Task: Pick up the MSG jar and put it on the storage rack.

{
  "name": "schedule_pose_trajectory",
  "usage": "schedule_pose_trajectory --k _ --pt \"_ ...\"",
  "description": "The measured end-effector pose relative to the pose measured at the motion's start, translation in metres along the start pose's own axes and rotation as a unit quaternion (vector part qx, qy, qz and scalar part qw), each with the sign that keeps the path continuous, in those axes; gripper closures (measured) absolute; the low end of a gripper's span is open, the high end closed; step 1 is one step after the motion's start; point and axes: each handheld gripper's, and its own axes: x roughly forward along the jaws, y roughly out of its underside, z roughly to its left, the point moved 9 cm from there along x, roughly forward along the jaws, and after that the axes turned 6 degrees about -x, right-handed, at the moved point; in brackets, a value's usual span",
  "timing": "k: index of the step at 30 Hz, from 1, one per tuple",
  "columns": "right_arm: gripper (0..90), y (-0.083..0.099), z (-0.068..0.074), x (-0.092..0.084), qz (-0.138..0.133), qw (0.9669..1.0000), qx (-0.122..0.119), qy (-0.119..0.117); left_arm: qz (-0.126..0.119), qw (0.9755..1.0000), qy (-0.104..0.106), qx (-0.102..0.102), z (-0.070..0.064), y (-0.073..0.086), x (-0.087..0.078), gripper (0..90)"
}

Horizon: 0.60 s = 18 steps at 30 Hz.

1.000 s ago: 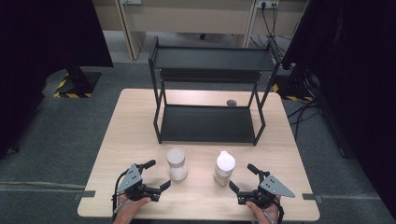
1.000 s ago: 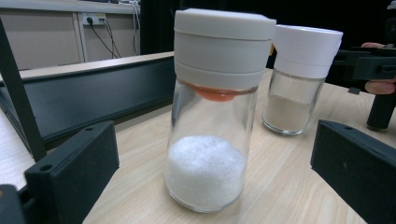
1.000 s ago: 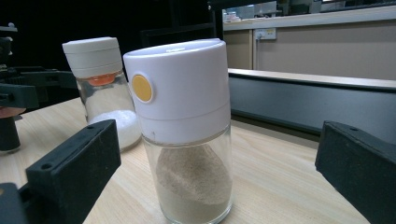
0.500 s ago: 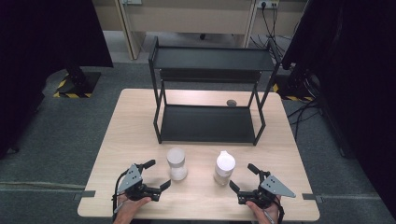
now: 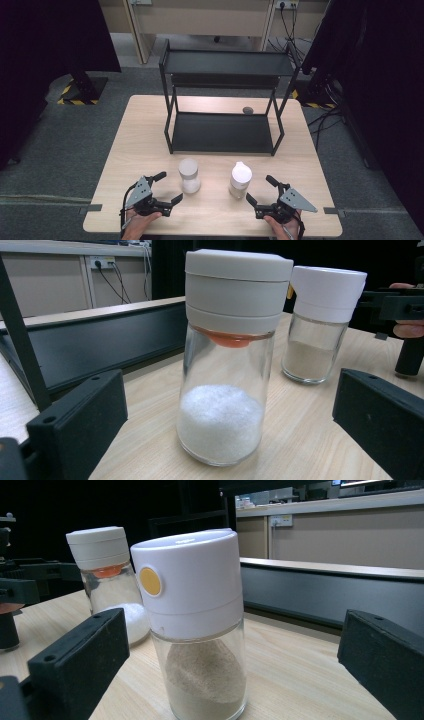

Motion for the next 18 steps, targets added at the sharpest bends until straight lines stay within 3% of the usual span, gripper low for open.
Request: schedule_pose_trajectory --k 18 --pt "0.4 0.0003 -0.001 -0.0015 -0.004 1.0 0.003 0.005 -0.001 1.0 0.002 0.004 -0.0049 -0.002 0.0025 0.5"
